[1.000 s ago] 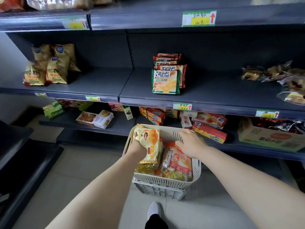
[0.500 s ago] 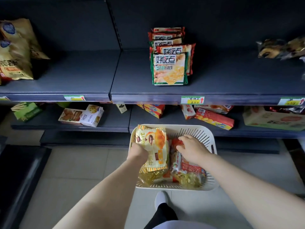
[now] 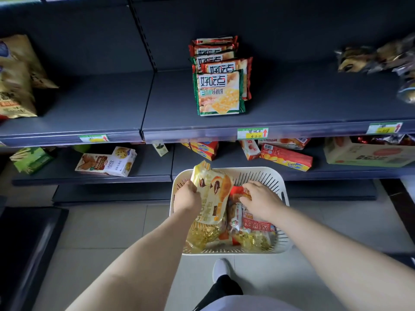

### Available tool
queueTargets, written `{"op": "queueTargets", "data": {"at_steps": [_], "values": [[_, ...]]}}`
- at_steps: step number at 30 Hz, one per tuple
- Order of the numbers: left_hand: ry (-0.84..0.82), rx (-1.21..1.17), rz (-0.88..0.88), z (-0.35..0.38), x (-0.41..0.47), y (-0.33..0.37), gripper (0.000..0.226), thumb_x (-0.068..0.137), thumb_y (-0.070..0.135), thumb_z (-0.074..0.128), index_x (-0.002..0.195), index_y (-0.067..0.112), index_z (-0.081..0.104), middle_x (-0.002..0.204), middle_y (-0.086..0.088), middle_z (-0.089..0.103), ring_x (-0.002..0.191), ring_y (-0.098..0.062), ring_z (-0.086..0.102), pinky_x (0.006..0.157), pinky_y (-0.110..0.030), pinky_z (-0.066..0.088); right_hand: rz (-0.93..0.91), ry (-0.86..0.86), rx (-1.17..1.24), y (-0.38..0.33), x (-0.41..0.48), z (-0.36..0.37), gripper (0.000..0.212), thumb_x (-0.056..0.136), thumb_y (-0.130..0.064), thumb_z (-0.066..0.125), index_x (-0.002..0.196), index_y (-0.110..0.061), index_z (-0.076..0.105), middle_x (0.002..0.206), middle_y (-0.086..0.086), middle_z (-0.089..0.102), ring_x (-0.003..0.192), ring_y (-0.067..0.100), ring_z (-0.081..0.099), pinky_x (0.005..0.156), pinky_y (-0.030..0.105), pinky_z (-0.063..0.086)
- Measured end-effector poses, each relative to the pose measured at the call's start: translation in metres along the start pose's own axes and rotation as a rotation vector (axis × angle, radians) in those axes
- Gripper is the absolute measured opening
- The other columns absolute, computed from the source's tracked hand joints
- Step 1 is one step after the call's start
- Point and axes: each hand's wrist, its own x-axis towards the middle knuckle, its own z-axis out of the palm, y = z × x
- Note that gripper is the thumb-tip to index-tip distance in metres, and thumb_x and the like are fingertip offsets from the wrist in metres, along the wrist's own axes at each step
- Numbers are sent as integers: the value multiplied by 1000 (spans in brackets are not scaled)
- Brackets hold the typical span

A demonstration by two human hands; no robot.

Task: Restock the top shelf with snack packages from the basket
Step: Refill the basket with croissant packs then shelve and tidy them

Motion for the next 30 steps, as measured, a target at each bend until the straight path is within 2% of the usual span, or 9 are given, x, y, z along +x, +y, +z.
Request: {"op": "queueTargets", "data": {"at_steps": [2,6,11,13,15,18,21,26,30], "values": [[-19,-3,83,2,-13,7,8,94,11,47,96,18,52,91,-4,60,78,-25,58,61,-28,40,-5,22,19,3,-10,-4,54,97,-35,49,147,-18,34,150,3,38,136,23,37,111,39,34],[-39,10,268,7,-38,25,11,95,10,54,90,19,50,102,-1,64,86,-21,55,72,-29,43,12,92,78,16,-36,-16,87,86,-40,66,152,-15,16,155,6,30,140,25,32,109,41,36],[-66,-11,396,14,-81,60,9,97,12,54,90,17,52,88,-1,59,78,-20,52,66,-28,38,102,51,244,48,-75,-27,111,65,-48,80,150,-23,13,142,2,43,125,27,47,98,42,46],[-60,-60,430,20,-98,73,9,97,12,55,89,17,54,85,0,58,78,-20,52,67,-29,40,148,30,318,60,-92,-27,103,65,-46,81,147,-20,24,136,3,51,119,25,53,95,39,47],[-38,-107,449,27,-116,84,7,96,12,55,90,14,56,82,-1,58,78,-21,53,67,-30,41,168,87,367,75,-110,-28,74,71,-41,79,131,-20,42,125,1,59,105,22,58,85,34,50],[8,-144,454,38,-141,96,5,97,15,56,94,13,59,79,0,59,75,-21,55,68,-35,47,193,167,382,94,-138,-33,61,78,-43,72,127,-24,44,119,-1,61,97,21,59,75,31,48],[77,-211,405,45,-166,111,9,96,28,59,102,23,62,89,2,64,78,-22,62,74,-41,55,198,240,378,109,-159,-46,53,84,-40,67,128,-23,43,121,0,59,101,24,59,81,33,49],[208,-310,251,50,-196,137,65,87,56,57,140,21,42,130,-3,57,120,-27,53,95,-45,50,226,399,680,134,-180,-66,50,88,-34,64,131,-22,43,119,3,59,103,25,58,82,37,52],[36,-570,199,49,-229,163,44,94,45,54,123,12,53,105,-4,64,89,-21,62,70,-31,49,196,539,929,148,-199,-94,48,90,-31,64,131,-21,41,107,-1,58,92,20,57,78,37,50]]}}
